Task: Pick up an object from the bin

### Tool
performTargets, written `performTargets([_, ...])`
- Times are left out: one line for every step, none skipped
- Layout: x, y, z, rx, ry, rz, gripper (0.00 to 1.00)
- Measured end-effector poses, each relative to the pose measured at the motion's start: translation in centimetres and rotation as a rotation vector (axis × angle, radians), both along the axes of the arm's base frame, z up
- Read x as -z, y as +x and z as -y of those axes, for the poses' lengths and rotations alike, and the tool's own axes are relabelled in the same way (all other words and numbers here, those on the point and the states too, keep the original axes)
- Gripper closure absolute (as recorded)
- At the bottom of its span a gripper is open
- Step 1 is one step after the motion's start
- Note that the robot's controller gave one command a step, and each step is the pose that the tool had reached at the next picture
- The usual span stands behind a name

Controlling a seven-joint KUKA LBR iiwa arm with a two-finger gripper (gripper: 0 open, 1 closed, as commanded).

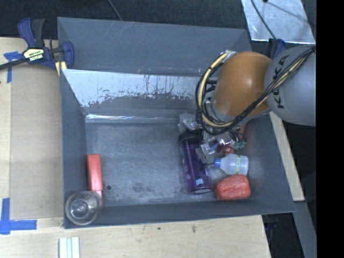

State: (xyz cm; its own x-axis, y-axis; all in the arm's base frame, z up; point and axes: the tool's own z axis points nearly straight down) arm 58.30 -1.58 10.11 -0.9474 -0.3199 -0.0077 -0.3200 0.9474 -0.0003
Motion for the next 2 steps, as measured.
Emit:
performTargets([0.24,4.54,2.62,-0.129,-0.005,0.012,1.00])
performTargets([0.25,4.52,2.62,-0.129,-0.005,0.011,1.00])
